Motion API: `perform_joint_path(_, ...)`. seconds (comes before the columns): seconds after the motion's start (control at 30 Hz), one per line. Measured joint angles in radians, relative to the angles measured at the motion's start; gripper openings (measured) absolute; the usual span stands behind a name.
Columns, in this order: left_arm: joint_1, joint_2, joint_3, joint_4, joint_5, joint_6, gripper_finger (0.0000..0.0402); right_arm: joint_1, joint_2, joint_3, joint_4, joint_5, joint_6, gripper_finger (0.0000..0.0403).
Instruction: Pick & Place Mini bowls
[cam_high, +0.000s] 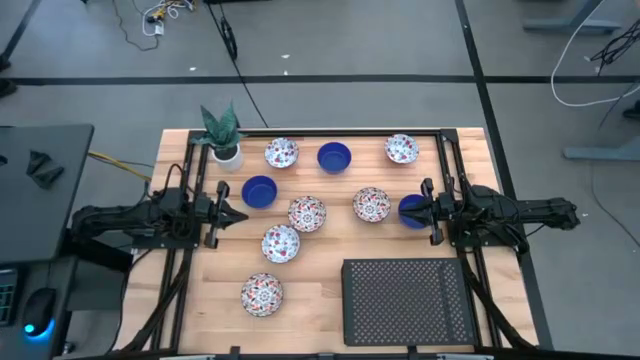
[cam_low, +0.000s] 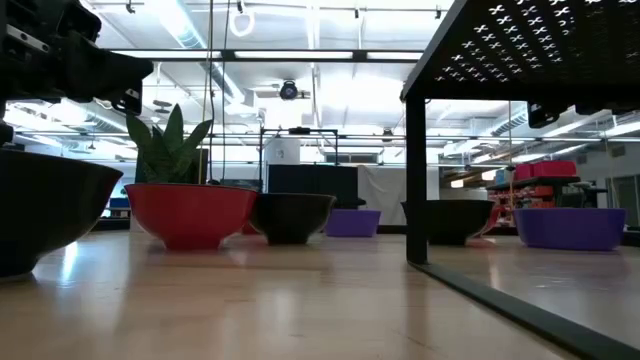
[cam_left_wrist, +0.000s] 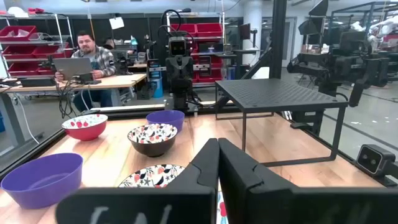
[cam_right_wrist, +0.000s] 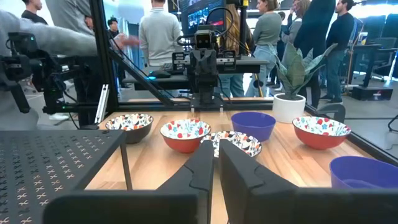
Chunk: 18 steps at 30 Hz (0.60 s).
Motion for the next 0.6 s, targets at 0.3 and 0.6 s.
perform_joint_path(0.3,0.000,0.000,0.000,0.000,-0.212,-0.044,0.0009,0.000,0.000,0.000,0.000,0.000,0.000,0.0032)
perform_joint_path(0.6,0.000,0.000,0.000,0.000,-0.210,-0.044,0.0009,0.000,0.000,0.000,0.000,0.000,0.000,0.0032)
